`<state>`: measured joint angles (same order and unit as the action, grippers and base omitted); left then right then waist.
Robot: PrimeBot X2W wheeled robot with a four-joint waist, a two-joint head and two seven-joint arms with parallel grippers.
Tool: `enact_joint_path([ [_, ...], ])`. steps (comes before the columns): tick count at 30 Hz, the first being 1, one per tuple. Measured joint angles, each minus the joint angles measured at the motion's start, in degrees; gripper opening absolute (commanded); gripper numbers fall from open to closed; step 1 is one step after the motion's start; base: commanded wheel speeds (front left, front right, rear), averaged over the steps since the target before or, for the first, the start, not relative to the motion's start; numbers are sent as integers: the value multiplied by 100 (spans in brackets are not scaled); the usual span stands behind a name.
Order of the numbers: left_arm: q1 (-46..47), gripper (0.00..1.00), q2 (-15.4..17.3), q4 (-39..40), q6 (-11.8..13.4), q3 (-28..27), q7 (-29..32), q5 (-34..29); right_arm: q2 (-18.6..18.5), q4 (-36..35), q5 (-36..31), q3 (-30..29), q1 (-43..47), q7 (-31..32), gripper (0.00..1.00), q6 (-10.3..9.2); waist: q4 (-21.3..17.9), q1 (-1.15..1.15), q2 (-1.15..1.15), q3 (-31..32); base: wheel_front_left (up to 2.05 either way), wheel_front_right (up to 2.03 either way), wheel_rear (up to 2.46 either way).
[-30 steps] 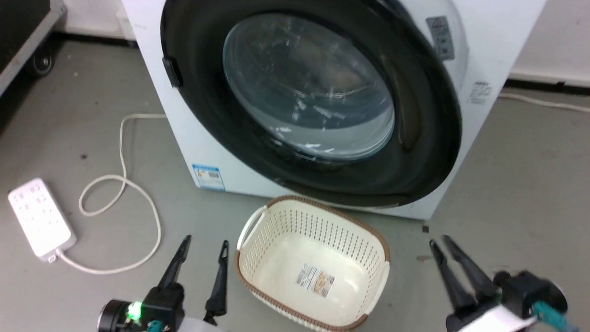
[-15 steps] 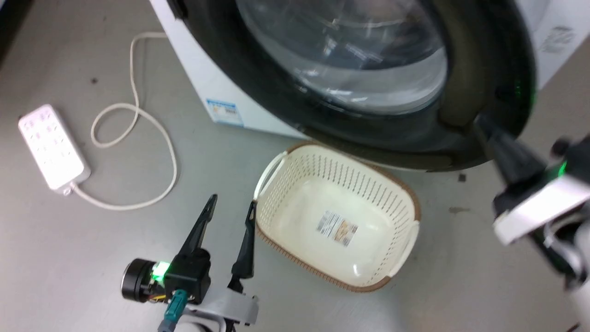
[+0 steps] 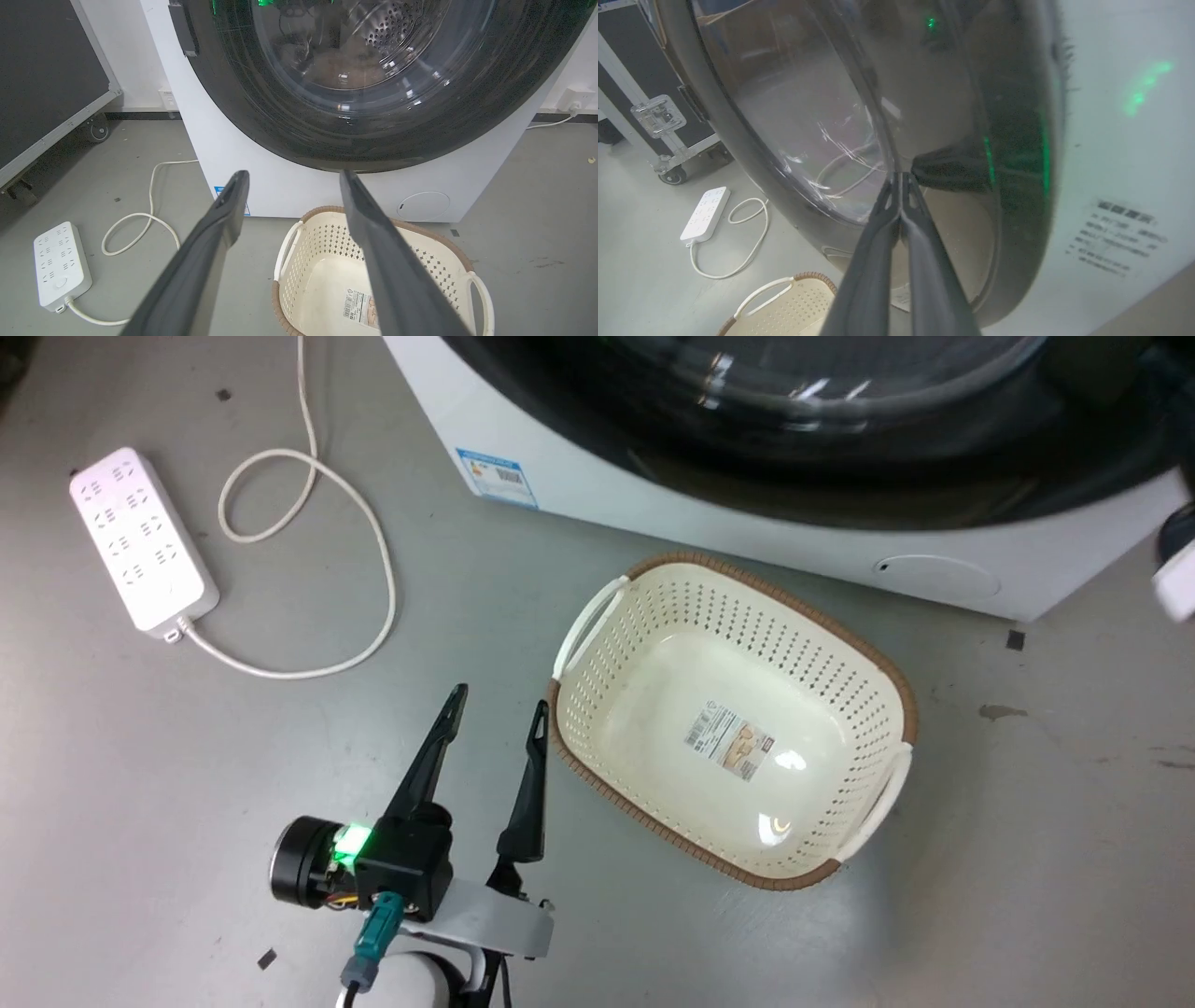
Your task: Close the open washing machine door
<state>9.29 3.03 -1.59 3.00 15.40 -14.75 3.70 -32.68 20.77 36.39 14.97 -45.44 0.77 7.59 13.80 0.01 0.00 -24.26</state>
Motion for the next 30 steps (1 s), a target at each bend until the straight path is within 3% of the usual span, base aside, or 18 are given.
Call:
enact_joint_path([
  [10,25,100,-7,-40,62,63,0,16,168,881,-96,19,-532,-67,0,62,61,-1,0,-1,0,0,0],
  [15,9,100,-9,-99,56,-8,0,60,268,1092,-109,102,-469,-455,0,38,-36,-1,0,342,0,0,0],
  [16,2,100,-9,-111,48,-31,0,62,292,1100,-119,102,-427,-558,19,32,-58,-1,0,411,0,0,0],
  [17,-3,100,-10,-131,34,-62,0,60,316,1103,-151,111,-364,-676,51,19,-83,-1,0,488,0,0,0],
  [18,-13,100,-11,-144,25,-100,0,60,342,1093,-212,134,-280,-783,100,-1,-110,-1,0,569,0,0,0],
  [24,-277,100,19,-207,-97,-353,0,64,734,806,-325,120,649,-1184,100,-7,-326,-2,0,1128,0,0,0],
  [30,-567,100,33,-339,-216,-572,0,257,1136,93,-994,-305,1791,-1408,100,-5,-632,-3,0,1681,0,0,0],
])
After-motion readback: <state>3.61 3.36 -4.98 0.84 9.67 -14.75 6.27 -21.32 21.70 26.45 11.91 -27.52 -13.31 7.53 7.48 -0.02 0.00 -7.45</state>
